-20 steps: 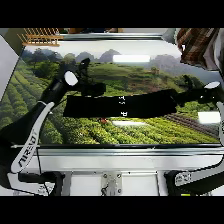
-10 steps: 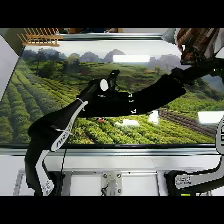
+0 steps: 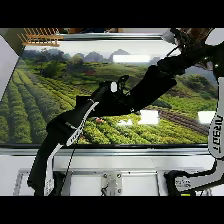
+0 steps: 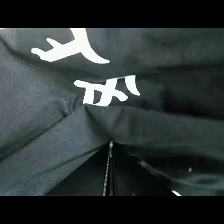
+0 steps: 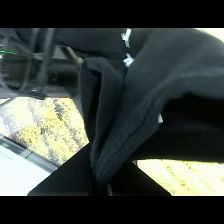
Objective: Fold the clothes and pants, and hang the long-sleeved shirts on hangers.
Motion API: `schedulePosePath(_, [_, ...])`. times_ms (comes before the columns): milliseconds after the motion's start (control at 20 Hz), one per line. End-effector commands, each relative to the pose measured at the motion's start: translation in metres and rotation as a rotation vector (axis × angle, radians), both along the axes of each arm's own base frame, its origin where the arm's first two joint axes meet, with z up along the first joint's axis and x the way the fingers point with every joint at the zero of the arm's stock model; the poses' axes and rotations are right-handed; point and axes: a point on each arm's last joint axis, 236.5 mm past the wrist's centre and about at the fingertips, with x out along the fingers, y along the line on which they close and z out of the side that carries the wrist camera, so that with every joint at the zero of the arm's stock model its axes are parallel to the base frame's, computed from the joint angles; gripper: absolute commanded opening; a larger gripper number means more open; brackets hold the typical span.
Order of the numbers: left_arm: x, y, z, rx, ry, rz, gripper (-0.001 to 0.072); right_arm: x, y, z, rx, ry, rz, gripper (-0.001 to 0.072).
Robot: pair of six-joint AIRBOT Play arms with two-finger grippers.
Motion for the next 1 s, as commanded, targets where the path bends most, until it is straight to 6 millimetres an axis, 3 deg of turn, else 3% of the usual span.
schedulePosePath(0, [0.000,0.008,-0.003,0.014,0.023,-0.004,0.0007,-0.004,0.018,0.004,0.003,-0.006,0.024,0.0014])
schedulePosePath(100, [0.007,0.025,0.004,0.024,0.039,0.012,0.0007,-0.006,0.029,0.004,0.006,-0.010,0.042,0.0014])
schedulePosePath(200, [0.026,0.049,0.024,0.017,0.016,0.051,0.0007,-0.005,0.044,0.007,0.019,-0.027,0.053,0.0014])
schedulePosePath(500, [0.098,0.152,0.126,-0.054,-0.153,0.243,0.0007,-0.004,0.107,0.010,0.070,-0.067,0.078,0.0014])
schedulePosePath(600, [0.112,0.193,0.159,-0.067,-0.205,0.309,0.0007,-0.007,0.138,0.003,0.105,-0.058,0.106,0.0014])
schedulePosePath(750, [0.121,0.250,0.206,-0.078,-0.273,0.400,0.0007,-0.015,0.202,-0.011,0.215,-0.024,0.174,0.0014])
schedulePosePath(950, [0.115,0.315,0.258,-0.076,-0.344,0.498,0.0007,-0.021,0.284,-0.061,0.284,0.004,0.230,0.0015])
